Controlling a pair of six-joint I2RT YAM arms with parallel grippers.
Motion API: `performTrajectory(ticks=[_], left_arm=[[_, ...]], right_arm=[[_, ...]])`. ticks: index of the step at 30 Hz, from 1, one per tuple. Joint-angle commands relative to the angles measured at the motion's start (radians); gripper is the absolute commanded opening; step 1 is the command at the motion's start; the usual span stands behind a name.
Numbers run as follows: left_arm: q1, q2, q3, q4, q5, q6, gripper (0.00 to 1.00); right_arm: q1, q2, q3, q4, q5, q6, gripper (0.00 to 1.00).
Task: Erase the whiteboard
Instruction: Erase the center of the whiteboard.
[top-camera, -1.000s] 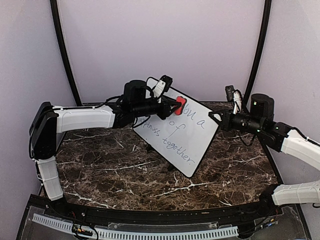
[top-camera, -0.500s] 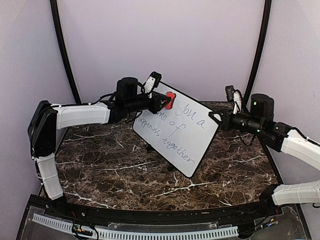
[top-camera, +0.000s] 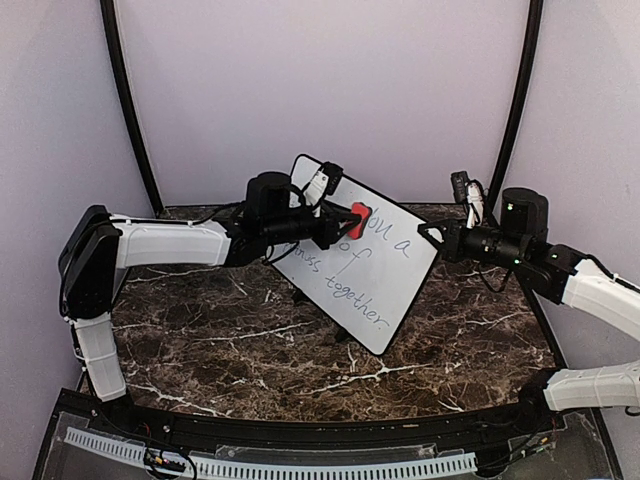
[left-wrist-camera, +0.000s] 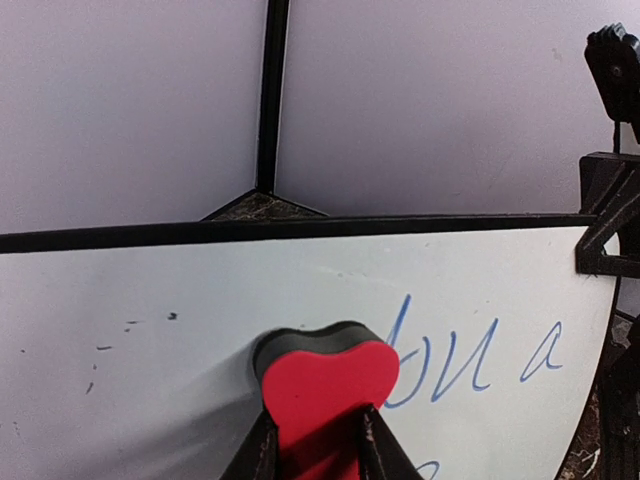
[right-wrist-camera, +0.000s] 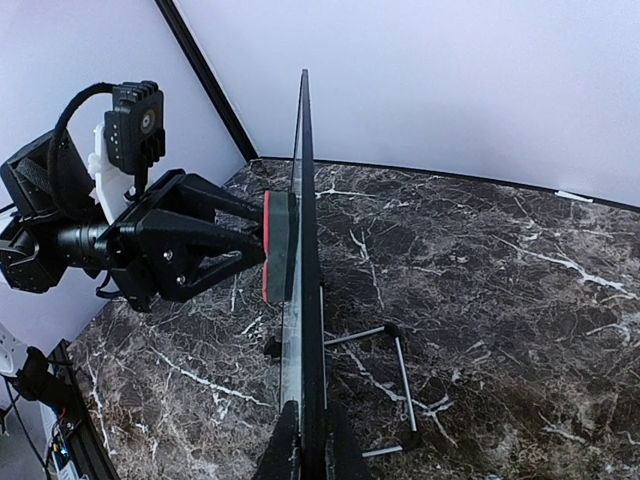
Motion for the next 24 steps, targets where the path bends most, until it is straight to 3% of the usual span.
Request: performTrajectory(ticks=[1,13,24], left_arm=[[-0.032,0.012,-0.058,-0.033,0.008,0.006,0.25],[0.079,-0.030,-0.050,-0.030,-0.137,0.001,0.25],[0.060,-0.012,0.006,-0.061,-0.072,0.013,0.25]], right_arm=[[0.045,-0.004,0.001,-0.030,-0.133,-0.158,0.00],[0.045,-0.006,0.000,-0.029,-0.134,-0.160,0.00],[0.046,0.003,0.005,-0.027,-0.138,-0.161,0.00]])
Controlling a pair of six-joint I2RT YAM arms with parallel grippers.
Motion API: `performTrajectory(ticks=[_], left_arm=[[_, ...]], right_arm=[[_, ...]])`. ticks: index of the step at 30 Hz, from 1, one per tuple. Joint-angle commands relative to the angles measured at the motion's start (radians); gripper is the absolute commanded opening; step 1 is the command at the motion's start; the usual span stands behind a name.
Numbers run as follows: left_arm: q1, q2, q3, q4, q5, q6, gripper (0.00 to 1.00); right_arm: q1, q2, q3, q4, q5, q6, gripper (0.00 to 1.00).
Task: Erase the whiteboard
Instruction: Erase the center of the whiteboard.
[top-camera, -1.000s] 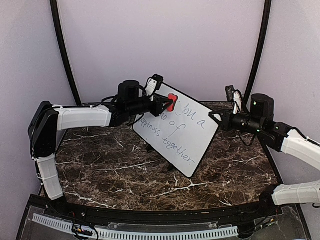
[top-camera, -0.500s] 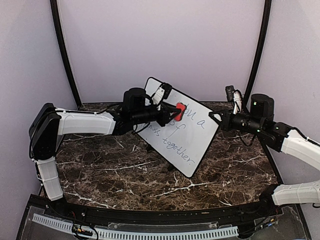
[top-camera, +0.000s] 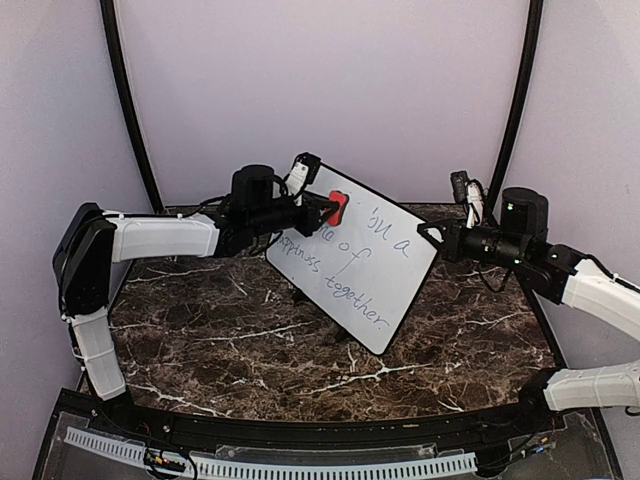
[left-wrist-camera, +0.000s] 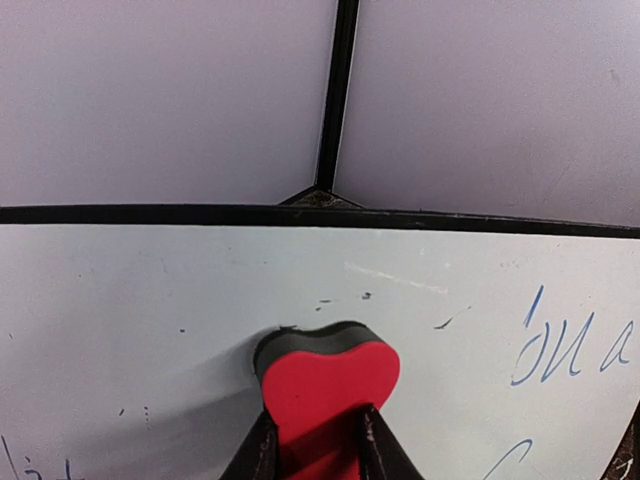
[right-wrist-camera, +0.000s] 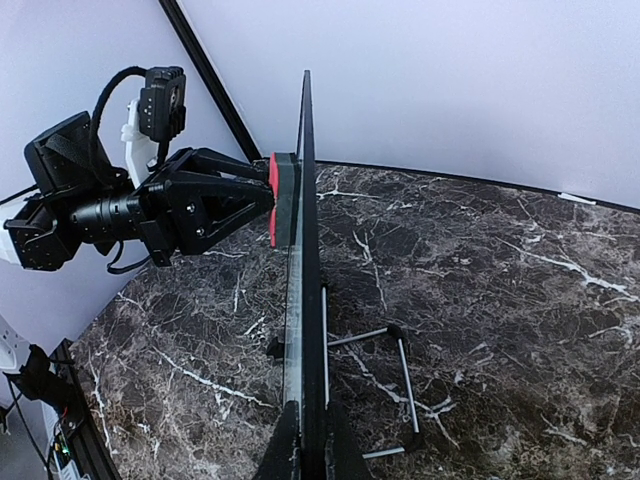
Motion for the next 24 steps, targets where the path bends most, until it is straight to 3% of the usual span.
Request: performTrajectory(ticks=[1,13,24], left_arm=[[-0.035,0.009,0.035,-0.069,-0.035,0.024,0.25],[-0.151,0.037,0.102,-0.086,-0.007,0.034,0.25],[-0.098,0.025,0.089,-0.114,-0.138,0.006,0.25]], right_arm=[[0.046,0.003,0.006,-0.032,-0.132,-0.161,0.00],[0.045,0.004,0.000,-0.029,-0.131,-0.158,0.00],[0.045,0.000,-0.002,-0.031,-0.127,-0.158,0.00]])
